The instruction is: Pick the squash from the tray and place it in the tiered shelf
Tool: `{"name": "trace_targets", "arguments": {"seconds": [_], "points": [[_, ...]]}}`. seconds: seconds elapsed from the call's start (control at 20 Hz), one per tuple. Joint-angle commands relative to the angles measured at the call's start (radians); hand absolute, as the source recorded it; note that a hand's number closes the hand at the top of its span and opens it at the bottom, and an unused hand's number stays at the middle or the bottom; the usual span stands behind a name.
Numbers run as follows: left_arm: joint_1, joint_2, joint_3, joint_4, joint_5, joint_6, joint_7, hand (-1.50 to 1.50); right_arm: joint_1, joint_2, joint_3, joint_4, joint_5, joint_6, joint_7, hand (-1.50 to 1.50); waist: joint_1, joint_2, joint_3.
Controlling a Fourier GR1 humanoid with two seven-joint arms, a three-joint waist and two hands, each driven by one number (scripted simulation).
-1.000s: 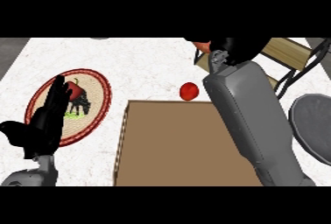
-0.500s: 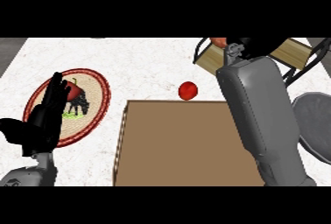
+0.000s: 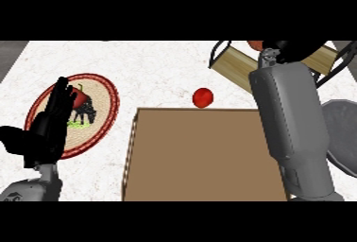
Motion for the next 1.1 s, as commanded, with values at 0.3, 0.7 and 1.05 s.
{"name": "trace_targets", "arguments": {"seconds": [0.3, 0.7, 1.05], "points": [[0.005, -0.01, 0.017, 0.025, 0.0, -0.014, -0.027, 0.0, -0.027, -0.056, -0.152, 0.249, -0.029, -0.223, -0.021, 1.5, 0.002, 0.002, 0.0], [0.027, -0.022, -0.002, -0.038, -0.021, 0.0, 0.008, 0.0, -0.025, -0.073, -0.283, 0.309, -0.196, -0.408, -0.144, -1.5, 0.003, 0.001, 0.0], [0.013, -0.033, -0.003, -0.008, -0.045, -0.002, -0.007, 0.0, -0.09, -0.084, -0.258, 0.405, -0.268, -0.511, -0.238, -1.5, 0.001, 0.0, 0.0]]}}
